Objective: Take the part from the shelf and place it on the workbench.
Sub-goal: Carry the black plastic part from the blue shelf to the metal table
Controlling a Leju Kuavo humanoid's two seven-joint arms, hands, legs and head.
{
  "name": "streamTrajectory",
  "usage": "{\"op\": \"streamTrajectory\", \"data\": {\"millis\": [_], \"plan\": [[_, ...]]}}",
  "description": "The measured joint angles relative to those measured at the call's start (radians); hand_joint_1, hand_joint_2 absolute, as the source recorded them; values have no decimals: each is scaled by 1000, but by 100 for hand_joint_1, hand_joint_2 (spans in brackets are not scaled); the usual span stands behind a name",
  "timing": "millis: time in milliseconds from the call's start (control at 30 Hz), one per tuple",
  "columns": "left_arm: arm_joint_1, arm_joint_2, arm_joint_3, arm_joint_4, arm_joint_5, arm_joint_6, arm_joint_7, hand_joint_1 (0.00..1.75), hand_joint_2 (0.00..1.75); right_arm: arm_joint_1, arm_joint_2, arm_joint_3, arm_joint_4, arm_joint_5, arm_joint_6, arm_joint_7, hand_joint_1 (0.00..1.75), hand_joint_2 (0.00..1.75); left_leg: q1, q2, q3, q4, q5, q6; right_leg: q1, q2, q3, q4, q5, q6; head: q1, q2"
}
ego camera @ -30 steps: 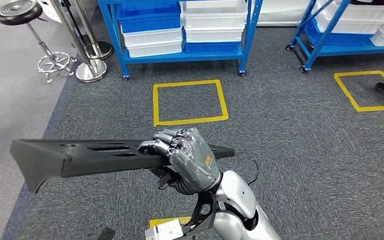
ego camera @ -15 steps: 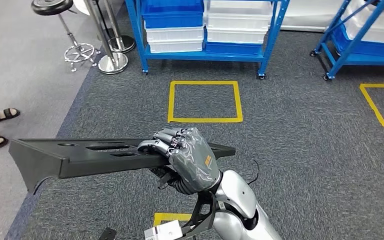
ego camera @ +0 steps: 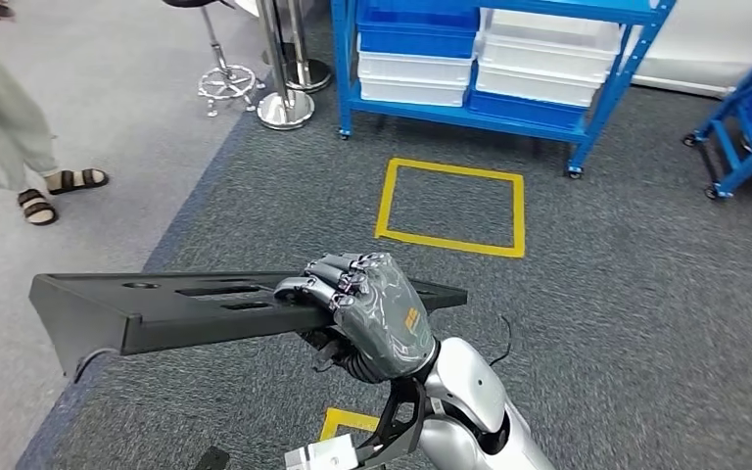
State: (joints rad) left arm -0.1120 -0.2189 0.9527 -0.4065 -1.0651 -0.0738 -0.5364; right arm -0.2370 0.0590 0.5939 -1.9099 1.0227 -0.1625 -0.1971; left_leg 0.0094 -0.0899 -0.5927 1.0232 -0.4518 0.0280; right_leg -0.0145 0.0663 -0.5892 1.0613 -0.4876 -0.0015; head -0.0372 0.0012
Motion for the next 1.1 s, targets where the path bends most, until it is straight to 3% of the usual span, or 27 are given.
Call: {"op": "streamTrajectory", "data": {"millis": [33, 100, 133, 200, 267, 300, 333, 367, 467, 533, 600, 633, 700, 733, 800, 833, 867, 933, 1000, 1067, 1100], "plan": [[-1, 0, -2, 1, -2, 1, 1, 0, 175, 2, -1, 0, -4, 4, -1, 2, 175, 175, 1, -10, -5, 1, 1, -7, 1, 10, 4, -12, -2, -2, 0, 0], [-1, 2, -5, 2, -4, 2, 3, 0, 175, 6, -4, 0, -11, 10, -3, 5, 175, 175, 5, -26, -13, 0, 4, -20, 1, -8, 5, -20, 2, -9, 0, 0], [0, 3, -6, 2, -5, 3, 4, 0, 175, 7, -5, 0, -14, 12, -3, 6, 175, 175, 4, -19, -17, 6, 0, -25, -2, -19, 8, -25, 5, -14, 0, 0], [-1, 5, -10, 2, -7, 3, 6, 0, 175, 9, -6, 0, -20, 15, -5, 6, 175, 175, 3, 25, -45, 67, -39, -35, -7, -44, 13, -34, 8, -23, -3, 0], [-4, 4, -16, 3, -12, 3, 8, 0, 175, 16, -9, 0, -25, 24, -7, 9, 175, 175, 5, 71, -103, 192, -101, -45, -3, -71, 14, -35, 7, -27, -4, 0], [-5, 4, -20, 4, -15, 4, 11, 0, 175, 22, -11, 0, -27, 30, -8, 12, 175, 175, 7, 80, -129, 246, -120, -48, -1, -85, 14, -35, 7, -28, -4, 0], [-4, 4, -23, 4, -18, 4, 14, 0, 175, 28, -13, 0, -29, 35, -9, 15, 175, 175, 8, 84, -139, 269, -121, -50, 0, -98, 14, -35, 5, -28, -4, 0], [-2, 4, -25, 5, -20, 5, 17, 0, 175, 33, -15, 0, -31, 39, -10, 18, 175, 175, 8, 87, -129, 253, -103, -51, 0, -110, 14, -34, 4, -27, -4, 0], [-2, 5, -29, 6, -28, 6, 21, 0, 175, 43, -20, 0, -44, 48, -18, 22, 175, 175, 3, 125, -26, 59, -19, -40, 3, -140, 19, -33, -2, -20, -4, 0], [-4, 6, -38, 6, -37, 10, 27, 0, 175, 55, -23, 0, -57, 53, -27, 24, 175, 175, -5, 142, 8, -8, -6, -28, 7, -155, 23, -33, -5, -11, -4, 0], [-3, 6, -47, 6, -46, 15, 36, 0, 175, 70, -27, 0, -71, 58, -37, 26, 175, 175, -7, 126, 8, -12, -4, -16, 10, -170, 27, -36, -6, 0, -4, 0], [-2, 7, -51, 6, -51, 17, 40, 0, 175, 78, -29, -1, -79, 61, -41, 27, 175, 175, -5, 117, 9, -17, -1, -10, 8, -166, 30, -34, -10, 6, -4, 0], [-2, 7, -60, 6, -58, 20, 47, 0, 175, 92, -35, -2, -95, 64, -50, 28, 175, 175, 1, 100, 14, -27, 6, 3, 5, -127, 13, 11, -44, 14, -4, 0], [-3, 8, -66, 6, -61, 21, 50, 0, 175, 100, -39, -2, -103, 64, -54, 29, 175, 175, 2, 90, 13, -28, 9, 8, 3, -100, -13, 67, -77, 16, -4, 0], [-7, 8, -76, 6, -65, 22, 54, 0, 175, 117, -47, -4, -113, 65, -58, 29, 175, 175, 0, 69, 11, -28, 10, 12, 2, -72, -78, 200, -136, 18, -4, 0], [-7, 8, -79, 6, -66, 22, 55, 0, 175, 124, -51, -5, -115, 65, -59, 30, 175, 175, -1, 56, 11, -26, 10, 12, 2, -69, -100, 239, -142, 18, -4, 0], [-6, 8, -81, 6, -66, 22, 56, 0, 175, 129, -54, -6, -117, 65, -59, 30, 175, 175, -1, 44, 11, -25, 10, 12, 1, -67, -104, 241, -127, 18, -4, 0], [-5, 8, -86, 6, -66, 22, 56, 0, 175, 134, -59, -6, -122, 65, -59, 31, 175, 175, -1, 17, 10, -18, 8, 9, -1, -55, -62, 142, -55, 15, -4, 0], [-7, 7, -92, 6, -67, 22, 57, 0, 175, 136, -61, -7, -128, 65, -59, 31, 175, 175, -2, -8, 4, -8, 4, 2, -4, -13, -10, 24, -6, 10, -4, 0], [-9, 7, -97, 6, -67, 22, 57, 0, 175, 139, -63, -8, -132, 65, -60, 32, 175, 175, -1, -28, -5, -1, 3, -9, -3, 7, 5, -14, -2, 5, -4, 0], [-8, 7, -98, 6, -67, 22, 57, 0, 175, 140, -64, -8, -134, 65, -60, 32, 175, 175, 0, -38, -10, -2, 5, -15, -3, -4, 5, -17, -1, 1, -4, 0]]}}
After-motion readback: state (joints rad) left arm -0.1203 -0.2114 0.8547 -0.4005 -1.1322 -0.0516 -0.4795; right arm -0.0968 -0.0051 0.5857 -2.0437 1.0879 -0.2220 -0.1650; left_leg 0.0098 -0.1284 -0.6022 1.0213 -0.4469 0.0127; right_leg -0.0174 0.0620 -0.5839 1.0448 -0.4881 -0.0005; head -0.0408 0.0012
